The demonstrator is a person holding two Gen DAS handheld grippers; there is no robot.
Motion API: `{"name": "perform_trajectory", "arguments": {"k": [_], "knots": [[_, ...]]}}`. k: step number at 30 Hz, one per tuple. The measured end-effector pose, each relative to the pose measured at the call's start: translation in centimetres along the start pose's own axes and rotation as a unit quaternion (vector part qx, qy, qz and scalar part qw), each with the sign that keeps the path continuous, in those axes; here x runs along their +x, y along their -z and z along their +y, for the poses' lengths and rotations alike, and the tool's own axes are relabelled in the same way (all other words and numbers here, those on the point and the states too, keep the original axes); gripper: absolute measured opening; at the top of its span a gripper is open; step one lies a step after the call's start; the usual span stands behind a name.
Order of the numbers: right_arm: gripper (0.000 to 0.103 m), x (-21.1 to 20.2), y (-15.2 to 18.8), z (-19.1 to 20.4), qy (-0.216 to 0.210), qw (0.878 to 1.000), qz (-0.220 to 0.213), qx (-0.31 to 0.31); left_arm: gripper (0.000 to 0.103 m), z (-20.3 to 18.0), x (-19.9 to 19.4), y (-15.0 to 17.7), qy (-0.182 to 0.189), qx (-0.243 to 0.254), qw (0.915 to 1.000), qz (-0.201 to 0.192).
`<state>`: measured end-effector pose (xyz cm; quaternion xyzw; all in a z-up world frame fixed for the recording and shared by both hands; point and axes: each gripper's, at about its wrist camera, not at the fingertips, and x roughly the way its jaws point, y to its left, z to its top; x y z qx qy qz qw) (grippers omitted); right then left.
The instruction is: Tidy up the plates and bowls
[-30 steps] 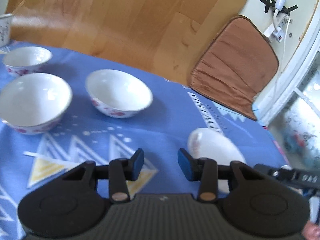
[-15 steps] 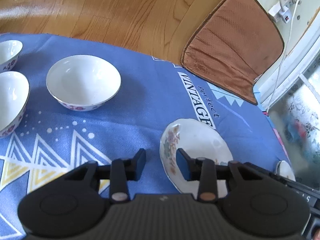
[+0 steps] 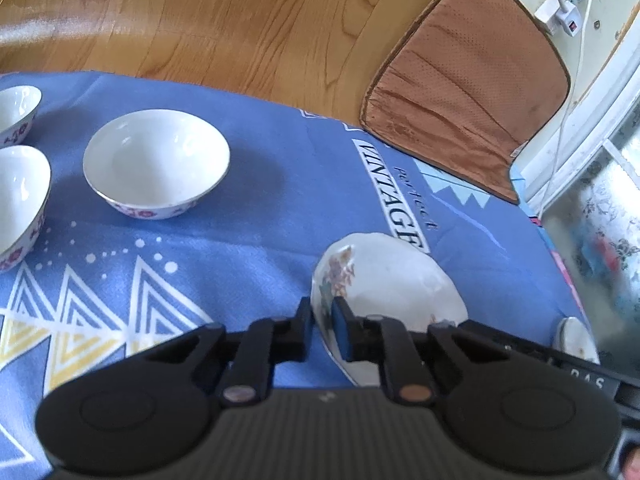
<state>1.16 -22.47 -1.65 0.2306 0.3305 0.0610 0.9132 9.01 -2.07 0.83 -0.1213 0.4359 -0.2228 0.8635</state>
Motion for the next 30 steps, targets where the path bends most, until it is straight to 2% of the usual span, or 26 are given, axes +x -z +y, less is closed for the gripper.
{"name": "perform_trajectory", "arguments": {"k": [5, 9, 14, 19, 23, 30], "knots": [[0.01, -1.6, 0.0, 0.4, 0.012, 0.999, -0.035, -0.024, 0.012, -2.1, -1.1, -0.2, -0.003, 0.033, 0.9992, -0.022], [0.01, -2.6, -0.1, -0.4, 0.021, 0.998, -0.05, -0.024, 0.012, -4.0, -0.9, -0.4, 0.002, 0.05, 0.9986, -0.018], [0.01, -5.3, -0.1, -2.1, 0.041, 0.995, -0.089, -0.018, 0.012, -8.2, -0.5, -0.5, 0.025, 0.086, 0.9958, -0.016], [0.01, -9.6, 0.2, -4.8, 0.082, 0.987, -0.14, -0.008, 0.012, -14.0, 0.4, -0.1, 0.058, 0.14, 0.9884, -0.014], [0.01, -12.6, 1.2, -7.0, 0.125, 0.978, -0.169, -0.001, 0.012, -18.3, 1.9, 1.1, 0.083, 0.176, 0.981, 0.002], [0.01, -15.4, 3.0, -10.0, 0.181, 0.965, -0.187, 0.023, 0.014, -23.0, 4.7, 4.3, 0.1, 0.22, 0.9696, 0.036]]}}
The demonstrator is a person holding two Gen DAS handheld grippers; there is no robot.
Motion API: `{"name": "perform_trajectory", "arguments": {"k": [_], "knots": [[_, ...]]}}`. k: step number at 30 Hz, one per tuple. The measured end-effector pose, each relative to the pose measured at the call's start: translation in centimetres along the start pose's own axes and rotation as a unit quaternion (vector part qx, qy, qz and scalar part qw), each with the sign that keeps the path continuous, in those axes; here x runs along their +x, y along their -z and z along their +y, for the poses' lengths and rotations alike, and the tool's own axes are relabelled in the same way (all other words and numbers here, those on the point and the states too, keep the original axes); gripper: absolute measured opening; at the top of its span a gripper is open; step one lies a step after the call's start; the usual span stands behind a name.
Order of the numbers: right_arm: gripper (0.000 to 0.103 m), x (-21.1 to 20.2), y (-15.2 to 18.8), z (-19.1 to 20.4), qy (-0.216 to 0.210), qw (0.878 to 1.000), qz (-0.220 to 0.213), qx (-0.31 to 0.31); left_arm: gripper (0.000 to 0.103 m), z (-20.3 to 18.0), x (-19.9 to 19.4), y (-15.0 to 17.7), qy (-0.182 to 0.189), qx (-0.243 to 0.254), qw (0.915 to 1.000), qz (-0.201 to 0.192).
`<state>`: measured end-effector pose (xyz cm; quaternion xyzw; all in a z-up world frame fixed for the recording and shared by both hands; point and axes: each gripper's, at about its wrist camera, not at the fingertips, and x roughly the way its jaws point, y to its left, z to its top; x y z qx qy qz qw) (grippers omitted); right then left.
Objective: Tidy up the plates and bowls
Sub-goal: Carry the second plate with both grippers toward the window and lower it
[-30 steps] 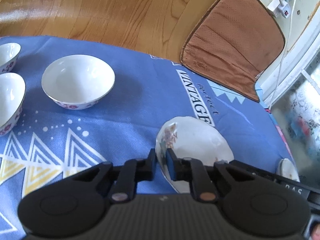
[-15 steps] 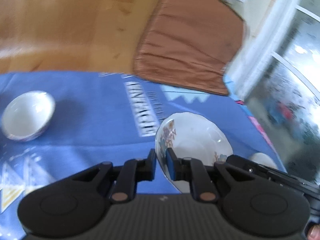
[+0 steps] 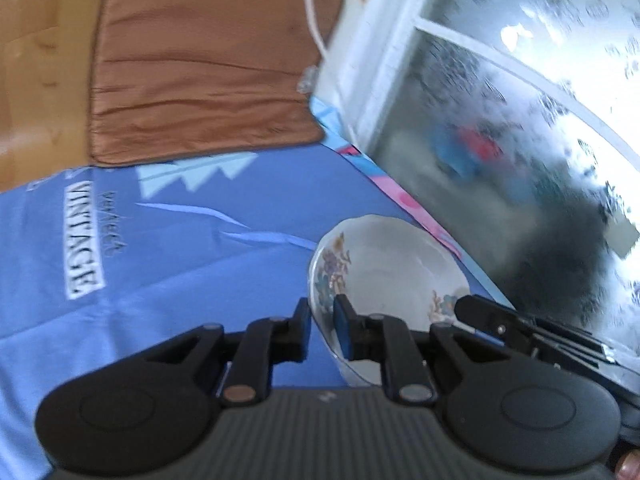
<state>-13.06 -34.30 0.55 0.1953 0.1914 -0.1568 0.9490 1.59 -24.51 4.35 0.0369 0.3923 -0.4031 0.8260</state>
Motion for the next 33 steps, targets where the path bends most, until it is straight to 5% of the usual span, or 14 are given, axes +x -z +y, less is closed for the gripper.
{"name": "perform_trajectory", "arguments": {"k": [14, 23, 33], "knots": [[0.015, -0.1, 1.3, -2.6, 0.021, 0.999, 0.008, 0.034, 0.016, -1.6, 2.4, 1.1, -0.01, 0.029, 0.9993, 0.021], [0.017, -1.2, 0.7, -1.7, 0.021, 0.999, -0.036, 0.028, 0.016, -0.1, -0.1, 0.8, -0.016, 0.013, 0.9997, -0.016], [0.017, -0.5, 0.9, 1.6, -0.012, 1.0, -0.02, -0.004, 0.016, 2.3, -3.6, 3.1, -0.054, 0.029, 0.997, -0.047]]}}
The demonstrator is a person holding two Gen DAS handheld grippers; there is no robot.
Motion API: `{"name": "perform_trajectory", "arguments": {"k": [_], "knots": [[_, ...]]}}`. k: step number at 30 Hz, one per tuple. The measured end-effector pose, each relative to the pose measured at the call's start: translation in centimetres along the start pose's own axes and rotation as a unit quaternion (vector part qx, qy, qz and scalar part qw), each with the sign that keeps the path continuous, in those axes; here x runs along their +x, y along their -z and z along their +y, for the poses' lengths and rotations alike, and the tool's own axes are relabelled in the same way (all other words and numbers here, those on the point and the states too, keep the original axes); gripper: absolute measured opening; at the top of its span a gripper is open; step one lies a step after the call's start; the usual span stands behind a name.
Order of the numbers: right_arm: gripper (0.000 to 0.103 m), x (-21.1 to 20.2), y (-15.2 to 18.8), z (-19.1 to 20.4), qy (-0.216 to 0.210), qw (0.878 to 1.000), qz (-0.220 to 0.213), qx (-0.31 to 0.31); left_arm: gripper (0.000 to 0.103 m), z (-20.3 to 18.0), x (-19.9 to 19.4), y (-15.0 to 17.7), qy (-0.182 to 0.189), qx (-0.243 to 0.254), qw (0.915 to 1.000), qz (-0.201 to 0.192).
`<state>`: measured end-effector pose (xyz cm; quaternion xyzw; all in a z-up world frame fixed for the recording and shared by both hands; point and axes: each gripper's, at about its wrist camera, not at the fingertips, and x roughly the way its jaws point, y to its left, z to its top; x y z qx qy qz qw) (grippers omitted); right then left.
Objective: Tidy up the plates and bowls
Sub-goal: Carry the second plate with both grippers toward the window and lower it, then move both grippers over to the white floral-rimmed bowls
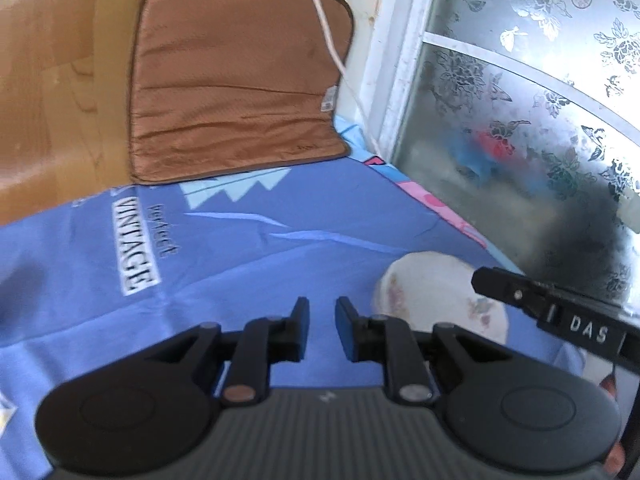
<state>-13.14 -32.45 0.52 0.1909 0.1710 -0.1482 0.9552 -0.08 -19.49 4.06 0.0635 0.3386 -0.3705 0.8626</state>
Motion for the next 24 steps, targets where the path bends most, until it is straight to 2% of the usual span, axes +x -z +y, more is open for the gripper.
{"name": "perform_trajectory", "arguments": {"k": [11, 14, 24], "knots": [[0.018, 1.9, 1.2, 5.4, -0.048, 0.997, 0.041, -0.047, 0.016, 6.3, -2.7, 2.9, -0.09, -0.03, 0.9952, -0.024], [0.025, 2.3, 1.8, 6.7, -0.059, 0.995, 0.053, -0.059, 0.016, 7.9, -3.3, 3.7, -0.111, -0.039, 0.9928, -0.025], [0.026, 3.4, 2.7, 10.8, -0.084, 0.988, 0.079, -0.099, 0.016, 12.0, -4.5, 5.5, -0.15, -0.067, 0.9861, -0.025]]}}
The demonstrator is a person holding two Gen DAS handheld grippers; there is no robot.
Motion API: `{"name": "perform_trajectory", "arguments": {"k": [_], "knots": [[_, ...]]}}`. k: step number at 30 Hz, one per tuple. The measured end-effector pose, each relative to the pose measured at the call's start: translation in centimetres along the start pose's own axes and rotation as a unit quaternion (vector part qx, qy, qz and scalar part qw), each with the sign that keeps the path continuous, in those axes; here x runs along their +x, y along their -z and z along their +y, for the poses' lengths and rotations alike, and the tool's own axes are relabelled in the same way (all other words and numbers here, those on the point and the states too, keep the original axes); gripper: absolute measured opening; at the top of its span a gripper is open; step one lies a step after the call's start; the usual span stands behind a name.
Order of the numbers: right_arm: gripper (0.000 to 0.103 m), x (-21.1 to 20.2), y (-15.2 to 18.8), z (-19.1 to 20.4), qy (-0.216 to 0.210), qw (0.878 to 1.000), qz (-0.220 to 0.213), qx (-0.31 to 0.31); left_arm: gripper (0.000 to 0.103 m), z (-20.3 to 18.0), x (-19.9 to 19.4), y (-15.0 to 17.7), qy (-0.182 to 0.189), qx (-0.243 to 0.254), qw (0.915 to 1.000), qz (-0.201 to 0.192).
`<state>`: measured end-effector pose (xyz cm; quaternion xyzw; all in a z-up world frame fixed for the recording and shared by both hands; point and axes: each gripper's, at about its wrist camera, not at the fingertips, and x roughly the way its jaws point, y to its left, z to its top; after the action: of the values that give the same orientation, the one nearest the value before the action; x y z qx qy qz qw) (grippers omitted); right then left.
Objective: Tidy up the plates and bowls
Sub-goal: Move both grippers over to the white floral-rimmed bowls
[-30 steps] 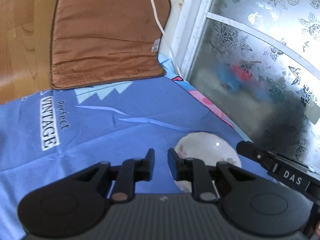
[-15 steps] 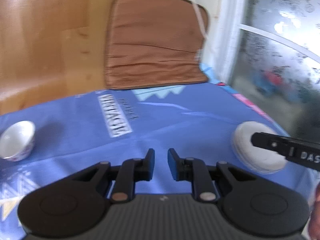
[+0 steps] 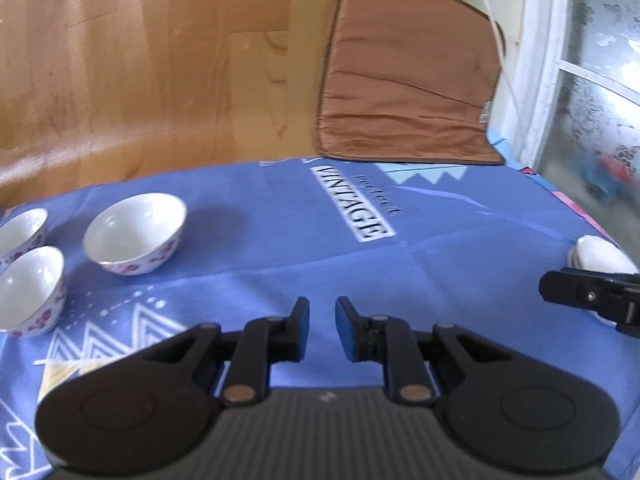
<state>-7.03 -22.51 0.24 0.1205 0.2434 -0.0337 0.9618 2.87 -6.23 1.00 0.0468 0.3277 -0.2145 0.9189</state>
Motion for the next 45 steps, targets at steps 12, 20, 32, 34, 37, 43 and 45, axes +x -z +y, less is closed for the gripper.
{"name": "perform_trajectory", "arguments": {"k": [12, 20, 32, 34, 37, 43, 45], "knots": [[0.026, 2.2, -0.2, 4.0, -0.033, 0.998, 0.021, -0.039, 0.016, 5.4, -1.0, 1.5, -0.031, -0.041, 0.9987, 0.003], [0.026, 3.7, -0.7, 7.0, -0.066, 0.995, 0.034, -0.066, 0.016, 8.8, -1.8, 2.4, -0.05, -0.074, 0.996, 0.002], [0.026, 6.0, -1.2, 11.6, -0.109, 0.987, 0.052, -0.111, 0.02, 13.9, -2.5, 3.2, -0.069, -0.139, 0.9877, -0.018], [0.026, 6.9, -1.6, 12.2, -0.114, 0.985, 0.059, -0.113, 0.02, 14.6, -2.3, 3.6, -0.069, -0.154, 0.9853, -0.025], [0.026, 8.6, -2.7, 13.1, -0.124, 0.984, 0.072, -0.106, 0.02, 15.0, -2.2, 3.7, -0.068, -0.164, 0.9833, -0.039], [0.027, 13.0, -4.9, 14.6, -0.141, 0.982, 0.109, -0.069, 0.021, 15.2, -2.4, 3.9, -0.071, -0.172, 0.9809, -0.055], [0.027, 14.6, -5.5, 14.9, -0.143, 0.981, 0.123, -0.048, 0.021, 15.0, -2.4, 3.9, -0.073, -0.169, 0.9812, -0.057]]}}
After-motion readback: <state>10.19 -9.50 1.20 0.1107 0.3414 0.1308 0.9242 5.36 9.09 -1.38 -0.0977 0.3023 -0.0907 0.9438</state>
